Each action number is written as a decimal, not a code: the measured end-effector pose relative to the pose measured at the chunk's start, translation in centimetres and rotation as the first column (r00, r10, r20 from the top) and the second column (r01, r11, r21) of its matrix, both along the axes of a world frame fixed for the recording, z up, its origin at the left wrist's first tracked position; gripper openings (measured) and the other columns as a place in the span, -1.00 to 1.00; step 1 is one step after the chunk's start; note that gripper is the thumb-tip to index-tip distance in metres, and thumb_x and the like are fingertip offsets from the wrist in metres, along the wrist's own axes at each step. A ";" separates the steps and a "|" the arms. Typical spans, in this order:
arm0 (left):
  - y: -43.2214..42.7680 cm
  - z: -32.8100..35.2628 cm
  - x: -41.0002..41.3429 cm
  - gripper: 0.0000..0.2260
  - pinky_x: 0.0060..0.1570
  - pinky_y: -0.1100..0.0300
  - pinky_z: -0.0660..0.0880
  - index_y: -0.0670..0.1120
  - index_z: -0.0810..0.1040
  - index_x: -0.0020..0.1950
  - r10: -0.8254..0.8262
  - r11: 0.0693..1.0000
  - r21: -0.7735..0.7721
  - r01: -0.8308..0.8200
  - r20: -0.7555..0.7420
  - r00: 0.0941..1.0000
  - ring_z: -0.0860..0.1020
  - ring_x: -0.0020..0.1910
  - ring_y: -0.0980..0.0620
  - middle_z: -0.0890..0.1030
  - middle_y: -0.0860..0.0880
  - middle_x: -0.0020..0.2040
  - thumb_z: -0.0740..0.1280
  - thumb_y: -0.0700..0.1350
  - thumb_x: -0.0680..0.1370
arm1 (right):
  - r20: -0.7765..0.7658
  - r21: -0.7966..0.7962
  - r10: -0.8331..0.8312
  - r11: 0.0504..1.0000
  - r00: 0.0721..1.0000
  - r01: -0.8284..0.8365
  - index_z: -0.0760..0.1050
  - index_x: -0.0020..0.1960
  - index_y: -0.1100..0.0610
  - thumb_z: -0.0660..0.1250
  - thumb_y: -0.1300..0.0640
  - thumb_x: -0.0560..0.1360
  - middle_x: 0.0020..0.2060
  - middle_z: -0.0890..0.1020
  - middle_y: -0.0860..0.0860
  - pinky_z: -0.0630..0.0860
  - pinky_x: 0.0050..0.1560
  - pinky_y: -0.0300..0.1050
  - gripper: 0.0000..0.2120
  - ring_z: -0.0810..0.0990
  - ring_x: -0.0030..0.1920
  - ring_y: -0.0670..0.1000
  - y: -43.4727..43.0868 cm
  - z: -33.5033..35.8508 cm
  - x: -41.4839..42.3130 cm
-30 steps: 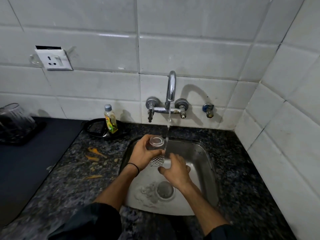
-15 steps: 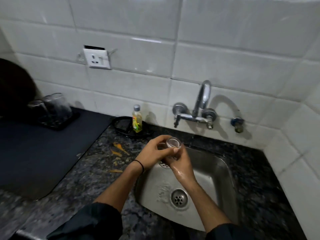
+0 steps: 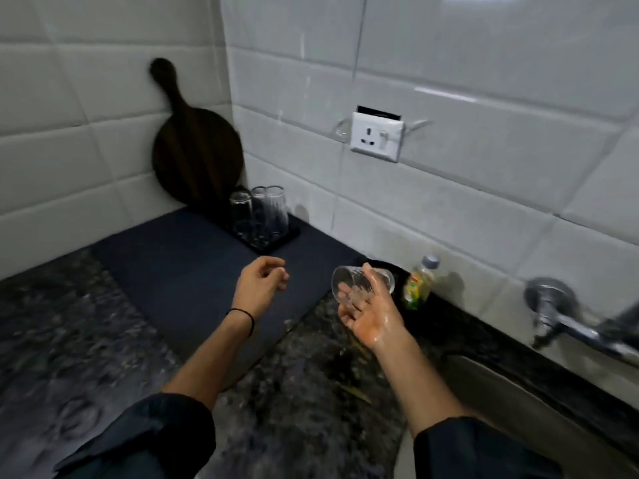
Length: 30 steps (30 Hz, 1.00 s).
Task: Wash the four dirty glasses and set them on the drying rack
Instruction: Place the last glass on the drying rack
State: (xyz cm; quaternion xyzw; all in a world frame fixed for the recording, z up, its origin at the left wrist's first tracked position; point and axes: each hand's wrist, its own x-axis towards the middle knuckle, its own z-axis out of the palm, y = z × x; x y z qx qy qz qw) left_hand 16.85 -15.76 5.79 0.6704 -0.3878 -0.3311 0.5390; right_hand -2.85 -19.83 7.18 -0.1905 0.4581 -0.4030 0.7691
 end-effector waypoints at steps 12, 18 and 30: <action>-10.8 -6.0 17.1 -0.82 -0.09 0.25 0.43 -0.08 0.59 0.16 0.076 0.981 0.158 -0.113 0.224 0.972 0.55 -0.03 0.06 0.62 -0.02 0.06 0.28 -0.21 0.59 | -0.329 -0.317 0.029 0.938 0.944 -0.140 0.49 -0.12 0.06 0.57 0.16 0.38 -0.29 0.64 0.03 0.53 -0.22 -0.14 -0.75 0.60 -0.29 -0.03 -14.3 -1.7 20.7; -15.0 -8.7 20.5 -0.74 0.14 -0.08 0.49 -0.01 0.56 0.24 -0.081 0.982 0.190 -0.022 0.516 0.853 0.50 0.23 -0.06 0.55 0.01 0.26 0.27 -0.11 0.56 | -0.643 -0.638 -0.321 0.726 0.695 -0.256 0.41 0.16 -0.15 0.65 0.11 0.25 0.09 0.61 -0.07 0.59 0.11 -0.15 -0.39 0.64 0.05 -0.11 -18.0 -4.5 26.1; -16.2 -13.2 19.5 -0.62 0.34 -0.01 0.15 0.05 0.52 0.33 -0.065 0.961 0.254 -0.106 0.584 0.809 0.25 0.44 0.02 0.41 0.11 0.41 0.32 -0.04 0.50 | -0.799 -0.583 -0.364 0.663 0.478 -0.470 0.41 0.30 0.09 0.62 0.01 0.33 0.22 0.50 -0.04 0.50 0.23 0.14 -0.36 0.54 0.18 0.02 -19.6 -7.8 29.2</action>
